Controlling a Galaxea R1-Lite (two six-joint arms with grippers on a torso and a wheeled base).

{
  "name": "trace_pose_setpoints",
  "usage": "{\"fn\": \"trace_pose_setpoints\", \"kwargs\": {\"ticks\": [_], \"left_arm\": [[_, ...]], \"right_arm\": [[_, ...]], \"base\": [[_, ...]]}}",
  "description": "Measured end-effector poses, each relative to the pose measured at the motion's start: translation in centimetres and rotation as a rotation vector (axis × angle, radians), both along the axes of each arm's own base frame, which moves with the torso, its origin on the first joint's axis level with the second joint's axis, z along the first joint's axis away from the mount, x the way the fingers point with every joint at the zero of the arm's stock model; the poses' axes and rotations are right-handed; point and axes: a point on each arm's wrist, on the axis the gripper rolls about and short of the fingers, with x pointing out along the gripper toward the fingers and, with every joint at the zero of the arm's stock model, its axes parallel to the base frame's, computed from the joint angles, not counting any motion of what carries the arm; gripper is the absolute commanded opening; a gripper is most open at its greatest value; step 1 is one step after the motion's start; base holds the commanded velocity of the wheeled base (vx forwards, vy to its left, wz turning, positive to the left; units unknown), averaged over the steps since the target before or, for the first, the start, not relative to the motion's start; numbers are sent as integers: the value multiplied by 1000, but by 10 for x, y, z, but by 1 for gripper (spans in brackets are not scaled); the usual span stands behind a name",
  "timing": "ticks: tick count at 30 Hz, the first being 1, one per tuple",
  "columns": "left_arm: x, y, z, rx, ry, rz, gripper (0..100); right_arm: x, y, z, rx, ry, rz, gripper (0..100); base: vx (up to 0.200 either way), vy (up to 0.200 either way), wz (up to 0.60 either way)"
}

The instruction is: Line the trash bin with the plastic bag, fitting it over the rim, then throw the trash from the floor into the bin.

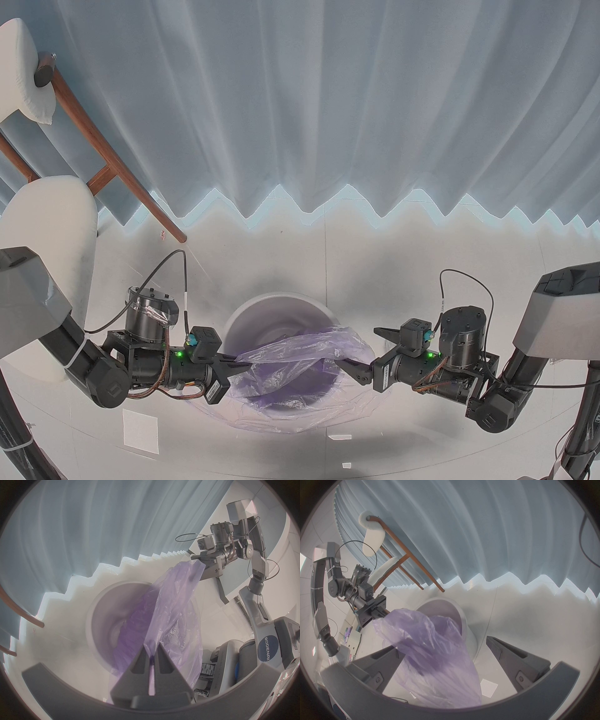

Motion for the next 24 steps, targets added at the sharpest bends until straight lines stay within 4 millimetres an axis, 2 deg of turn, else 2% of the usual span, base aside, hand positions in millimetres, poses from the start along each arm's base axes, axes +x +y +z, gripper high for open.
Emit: {"fn": "trace_pose_setpoints", "kwargs": {"ticks": [1,2,9,15,21,24], "left_arm": [[0,1,1,-1,-2,1,0],[0,1,1,-1,-3,3,0],[-3,8,9,-9,-24,23,0],[0,15,25,-34,-68,39,0],[-1,17,30,-41,-88,45,0],[-2,18,30,-42,-80,57,0]], "right_arm": [[2,1,0,4,-5,-3,100],[4,1,1,7,-9,-7,0],[10,0,2,15,-20,-21,0],[13,0,4,23,-29,-25,0],[18,4,8,60,-31,-20,0],[19,6,11,94,-18,-6,0]], "base": [[0,0,0],[0,0,0],[0,0,0],[200,0,0],[200,0,0],[0,0,0]]}}
